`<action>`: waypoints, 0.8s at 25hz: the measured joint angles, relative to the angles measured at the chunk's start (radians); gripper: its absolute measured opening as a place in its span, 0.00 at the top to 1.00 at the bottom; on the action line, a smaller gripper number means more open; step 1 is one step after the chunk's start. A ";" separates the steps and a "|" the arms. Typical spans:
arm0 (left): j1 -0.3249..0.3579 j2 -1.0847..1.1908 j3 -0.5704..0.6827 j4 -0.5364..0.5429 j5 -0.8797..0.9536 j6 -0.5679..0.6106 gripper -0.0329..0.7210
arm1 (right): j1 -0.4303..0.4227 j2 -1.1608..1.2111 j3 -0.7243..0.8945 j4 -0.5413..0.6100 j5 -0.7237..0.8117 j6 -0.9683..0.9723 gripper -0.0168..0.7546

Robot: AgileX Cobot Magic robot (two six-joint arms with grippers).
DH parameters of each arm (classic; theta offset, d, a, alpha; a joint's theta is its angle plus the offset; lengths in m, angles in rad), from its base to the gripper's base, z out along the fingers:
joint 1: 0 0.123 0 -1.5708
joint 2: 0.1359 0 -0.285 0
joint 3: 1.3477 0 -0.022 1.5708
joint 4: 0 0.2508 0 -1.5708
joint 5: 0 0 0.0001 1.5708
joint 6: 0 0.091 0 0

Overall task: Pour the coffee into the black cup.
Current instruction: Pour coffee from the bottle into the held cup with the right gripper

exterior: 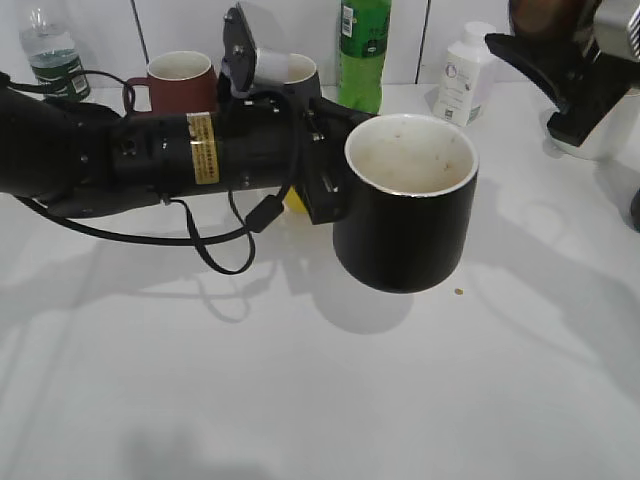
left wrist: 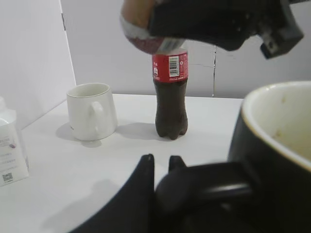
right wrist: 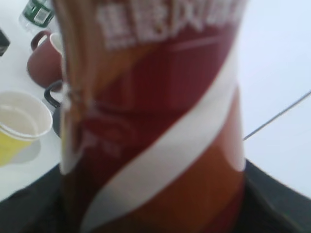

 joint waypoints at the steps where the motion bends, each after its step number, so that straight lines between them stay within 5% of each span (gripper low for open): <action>1: -0.002 0.000 -0.001 -0.002 0.003 0.000 0.88 | 0.000 0.000 0.000 -0.006 0.001 -0.015 0.29; 20: -0.054 0.000 -0.009 -0.046 0.096 0.000 0.88 | 0.000 0.000 0.000 -0.017 0.001 -0.473 0.29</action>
